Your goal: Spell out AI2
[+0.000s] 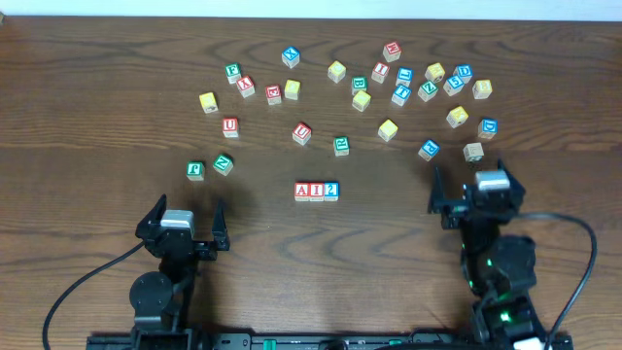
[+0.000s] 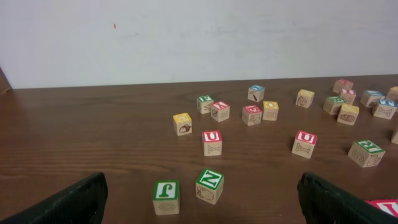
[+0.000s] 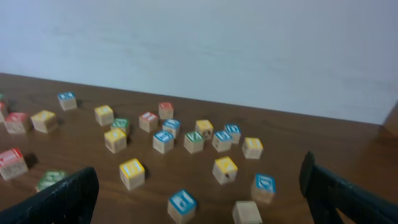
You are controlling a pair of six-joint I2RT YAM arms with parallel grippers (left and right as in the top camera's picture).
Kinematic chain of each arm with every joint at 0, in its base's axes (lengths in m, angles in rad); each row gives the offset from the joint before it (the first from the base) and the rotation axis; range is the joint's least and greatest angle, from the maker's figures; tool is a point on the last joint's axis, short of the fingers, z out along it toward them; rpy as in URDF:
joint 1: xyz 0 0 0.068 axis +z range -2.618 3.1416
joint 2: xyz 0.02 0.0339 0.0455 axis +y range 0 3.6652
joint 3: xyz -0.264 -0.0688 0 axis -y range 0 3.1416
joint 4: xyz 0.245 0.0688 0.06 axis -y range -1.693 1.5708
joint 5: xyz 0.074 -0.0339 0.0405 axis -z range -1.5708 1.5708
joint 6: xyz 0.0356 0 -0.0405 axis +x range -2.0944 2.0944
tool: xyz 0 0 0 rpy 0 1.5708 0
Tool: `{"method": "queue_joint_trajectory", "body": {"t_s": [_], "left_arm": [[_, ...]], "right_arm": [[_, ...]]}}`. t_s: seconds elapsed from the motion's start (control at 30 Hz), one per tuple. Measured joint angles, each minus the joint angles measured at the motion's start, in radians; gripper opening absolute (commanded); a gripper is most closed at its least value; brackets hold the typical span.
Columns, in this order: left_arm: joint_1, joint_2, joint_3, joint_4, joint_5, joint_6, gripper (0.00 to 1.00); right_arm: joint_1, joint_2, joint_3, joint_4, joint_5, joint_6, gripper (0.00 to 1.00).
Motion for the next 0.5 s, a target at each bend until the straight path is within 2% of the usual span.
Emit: {"method": "queue_joint_trajectory", "body": {"t_s": [0.27, 0.5], "left_arm": [[0.0, 0.0, 0.0, 0.0, 0.0, 0.0, 0.96], [0.0, 0.0, 0.0, 0.0, 0.0, 0.0, 0.96]], "right_arm": [[-0.076, -0.234, -0.135, -0.016, -0.051, -0.007, 0.99], [-0.137, -0.414, -0.158, -0.275, -0.112, -0.007, 0.99]]}}
